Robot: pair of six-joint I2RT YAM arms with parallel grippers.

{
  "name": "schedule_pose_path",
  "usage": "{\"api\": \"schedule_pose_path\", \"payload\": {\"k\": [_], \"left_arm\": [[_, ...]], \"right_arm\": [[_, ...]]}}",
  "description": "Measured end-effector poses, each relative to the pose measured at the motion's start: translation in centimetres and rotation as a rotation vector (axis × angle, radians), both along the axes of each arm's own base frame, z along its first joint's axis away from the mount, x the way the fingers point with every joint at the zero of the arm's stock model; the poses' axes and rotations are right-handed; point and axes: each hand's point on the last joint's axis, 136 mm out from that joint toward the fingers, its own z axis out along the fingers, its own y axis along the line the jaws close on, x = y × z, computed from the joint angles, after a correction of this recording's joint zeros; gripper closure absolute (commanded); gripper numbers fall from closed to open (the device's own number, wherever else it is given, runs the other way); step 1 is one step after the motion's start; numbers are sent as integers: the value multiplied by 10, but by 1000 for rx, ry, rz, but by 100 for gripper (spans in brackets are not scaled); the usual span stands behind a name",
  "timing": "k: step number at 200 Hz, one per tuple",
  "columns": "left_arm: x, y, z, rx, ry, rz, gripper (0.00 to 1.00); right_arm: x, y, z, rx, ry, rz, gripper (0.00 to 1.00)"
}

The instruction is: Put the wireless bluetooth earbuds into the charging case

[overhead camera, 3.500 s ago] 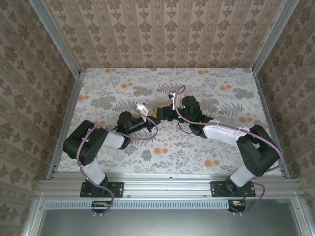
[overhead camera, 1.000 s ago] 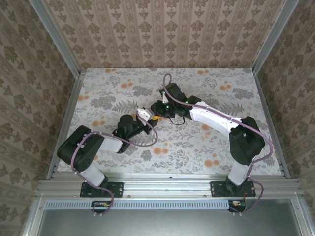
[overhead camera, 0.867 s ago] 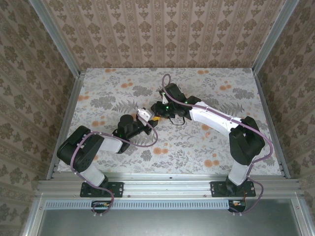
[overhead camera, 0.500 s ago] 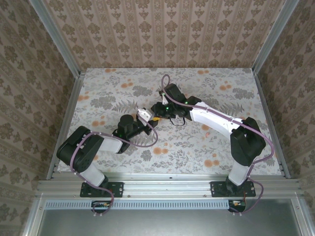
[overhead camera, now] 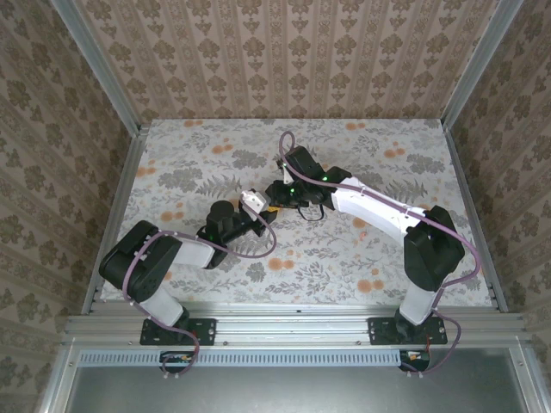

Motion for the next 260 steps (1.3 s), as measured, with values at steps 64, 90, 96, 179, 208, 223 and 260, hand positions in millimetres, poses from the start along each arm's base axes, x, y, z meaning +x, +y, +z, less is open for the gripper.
{"api": "schedule_pose_path", "payload": {"k": [64, 90, 96, 179, 208, 223, 260], "left_arm": [[0, 0, 0, 2, -2, 2, 91], [0, 0, 1, 0, -4, 3, 92], [0, 0, 2, -1, -6, 3, 91], [1, 1, 6, -7, -15, 6, 91], [1, 1, 7, -10, -19, 7, 91], [1, 1, 7, -10, -19, 7, 91], [-1, 2, 7, -11, -20, 6, 91]], "right_arm": [[-2, -4, -3, -35, -4, 7, 67], [-2, -6, -4, -47, -6, 2, 66], [-2, -6, -4, -51, -6, 1, 66], [-1, -10, 11, -40, -46, -14, 66], [2, -8, 14, -28, -60, -14, 66], [2, -8, 14, -29, -59, -14, 66], [0, -10, 9, -37, -50, -14, 65]]}}
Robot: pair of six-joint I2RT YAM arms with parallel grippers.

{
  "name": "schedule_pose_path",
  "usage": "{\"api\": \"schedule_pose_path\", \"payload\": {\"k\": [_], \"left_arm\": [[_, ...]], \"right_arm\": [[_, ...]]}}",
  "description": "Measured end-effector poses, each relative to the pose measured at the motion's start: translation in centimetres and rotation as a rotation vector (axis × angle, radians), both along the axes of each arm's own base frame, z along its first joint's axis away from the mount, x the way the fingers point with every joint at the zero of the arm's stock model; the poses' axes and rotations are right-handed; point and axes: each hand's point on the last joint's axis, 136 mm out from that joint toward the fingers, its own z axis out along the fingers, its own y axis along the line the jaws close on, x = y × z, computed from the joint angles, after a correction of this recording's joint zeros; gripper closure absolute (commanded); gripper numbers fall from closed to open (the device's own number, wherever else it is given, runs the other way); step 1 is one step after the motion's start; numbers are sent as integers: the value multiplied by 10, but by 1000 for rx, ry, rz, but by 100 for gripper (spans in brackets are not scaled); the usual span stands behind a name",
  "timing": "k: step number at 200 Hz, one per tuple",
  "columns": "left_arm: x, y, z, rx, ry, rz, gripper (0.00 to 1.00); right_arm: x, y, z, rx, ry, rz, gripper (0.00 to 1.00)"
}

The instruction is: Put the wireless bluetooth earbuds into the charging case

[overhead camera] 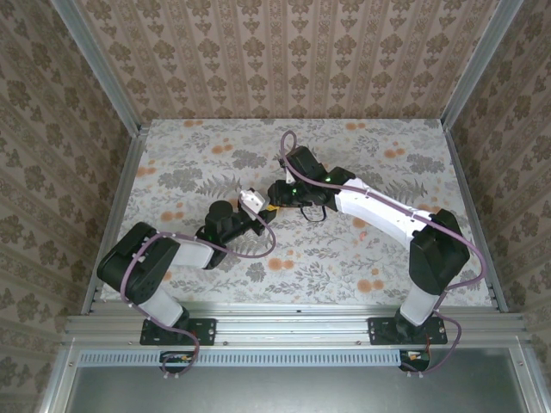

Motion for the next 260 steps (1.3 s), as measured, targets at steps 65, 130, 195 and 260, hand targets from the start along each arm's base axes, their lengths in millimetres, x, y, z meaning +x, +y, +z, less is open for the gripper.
{"api": "schedule_pose_path", "payload": {"k": [65, 130, 195, 260], "left_arm": [[-4, 1, 7, -34, -26, -7, 91], [-7, 1, 21, -99, -29, -51, 90], [-22, -5, 24, -153, 39, -162, 90], [-29, -5, 33, -190, 66, -209, 90]], "right_arm": [[0, 0, 22, 40, -76, 19, 62], [-9, -21, 61, 113, -262, 46, 60], [-17, -66, 72, 112, -470, 112, 57], [-44, -67, 44, 69, -576, 308, 50]]}}
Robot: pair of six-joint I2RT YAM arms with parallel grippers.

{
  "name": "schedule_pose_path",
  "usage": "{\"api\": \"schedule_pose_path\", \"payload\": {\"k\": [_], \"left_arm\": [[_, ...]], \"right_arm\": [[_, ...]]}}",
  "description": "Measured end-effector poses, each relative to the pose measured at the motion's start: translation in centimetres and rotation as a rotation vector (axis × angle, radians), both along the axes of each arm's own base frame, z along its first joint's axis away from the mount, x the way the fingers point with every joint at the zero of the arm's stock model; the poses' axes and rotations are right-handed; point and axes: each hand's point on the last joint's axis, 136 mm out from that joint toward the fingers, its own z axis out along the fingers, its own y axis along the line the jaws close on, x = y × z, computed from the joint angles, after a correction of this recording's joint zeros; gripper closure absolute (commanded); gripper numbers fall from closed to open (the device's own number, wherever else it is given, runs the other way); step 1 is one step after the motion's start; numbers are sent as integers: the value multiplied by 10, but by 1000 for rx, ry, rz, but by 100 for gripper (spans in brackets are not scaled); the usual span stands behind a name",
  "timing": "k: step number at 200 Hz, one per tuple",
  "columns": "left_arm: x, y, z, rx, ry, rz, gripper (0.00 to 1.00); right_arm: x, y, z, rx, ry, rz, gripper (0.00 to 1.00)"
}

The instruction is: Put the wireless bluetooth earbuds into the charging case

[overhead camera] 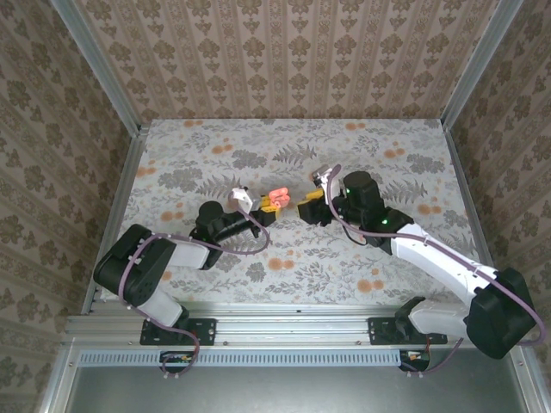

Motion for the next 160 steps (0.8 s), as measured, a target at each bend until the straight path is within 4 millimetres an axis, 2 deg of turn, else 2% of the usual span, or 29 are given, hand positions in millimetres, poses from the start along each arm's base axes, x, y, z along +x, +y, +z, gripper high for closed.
{"api": "schedule_pose_path", "payload": {"k": [64, 112, 160], "left_arm": [[-1, 0, 6, -16, 1, -5, 90], [-1, 0, 6, -16, 2, -5, 90], [-2, 0, 8, -20, -4, -6, 90]], "right_arm": [[0, 22, -21, -14, 56, 42, 52], [1, 35, -16, 17, 58, 51, 45], [3, 43, -18, 25, 65, 55, 44]]}}
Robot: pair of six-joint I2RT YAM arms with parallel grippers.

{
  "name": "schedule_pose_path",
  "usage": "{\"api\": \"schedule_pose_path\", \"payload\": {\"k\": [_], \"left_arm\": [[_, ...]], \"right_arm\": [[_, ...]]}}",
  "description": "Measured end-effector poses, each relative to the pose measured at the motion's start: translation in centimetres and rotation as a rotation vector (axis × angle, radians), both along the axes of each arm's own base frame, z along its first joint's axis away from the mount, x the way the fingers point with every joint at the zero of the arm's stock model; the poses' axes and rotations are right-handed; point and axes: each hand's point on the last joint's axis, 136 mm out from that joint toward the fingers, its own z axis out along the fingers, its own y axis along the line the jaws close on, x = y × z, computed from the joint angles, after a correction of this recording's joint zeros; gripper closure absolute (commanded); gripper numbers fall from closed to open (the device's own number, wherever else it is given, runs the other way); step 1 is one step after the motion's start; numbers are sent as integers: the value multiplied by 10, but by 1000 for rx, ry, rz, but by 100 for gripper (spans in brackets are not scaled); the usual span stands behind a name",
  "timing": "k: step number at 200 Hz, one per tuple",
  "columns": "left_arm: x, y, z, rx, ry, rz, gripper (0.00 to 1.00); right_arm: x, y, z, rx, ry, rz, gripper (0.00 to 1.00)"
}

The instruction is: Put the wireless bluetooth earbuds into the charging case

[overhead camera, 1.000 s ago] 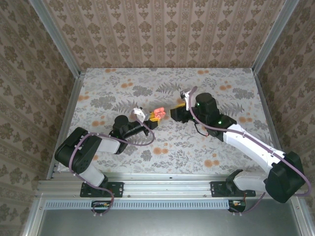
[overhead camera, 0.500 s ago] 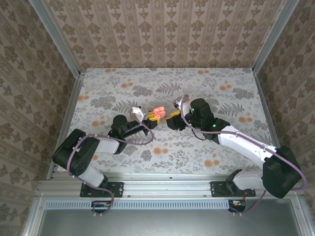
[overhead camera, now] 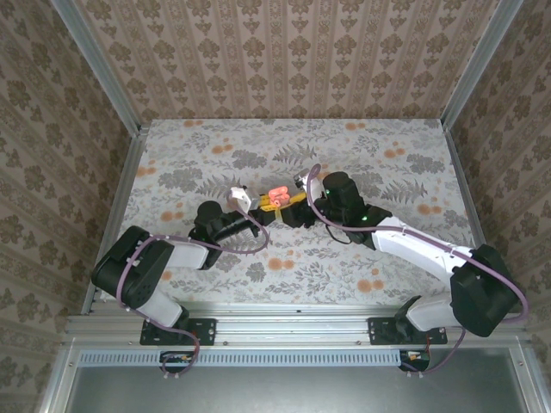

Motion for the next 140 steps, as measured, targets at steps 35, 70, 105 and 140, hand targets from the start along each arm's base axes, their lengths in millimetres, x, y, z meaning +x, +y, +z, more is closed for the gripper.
{"api": "schedule_pose_path", "payload": {"k": [35, 70, 105, 140], "left_arm": [[0, 0, 2, -3, -4, 0, 90], [0, 0, 2, -3, -4, 0, 90], [0, 0, 2, -3, -4, 0, 90], [0, 0, 2, -3, -3, 0, 90]], "right_arm": [[4, -2, 0, 0, 2, -28, 44], [8, -5, -2, -9, 0, -56, 45], [12, -7, -4, -16, 2, -78, 45], [16, -7, -1, -4, -7, -99, 45]]}}
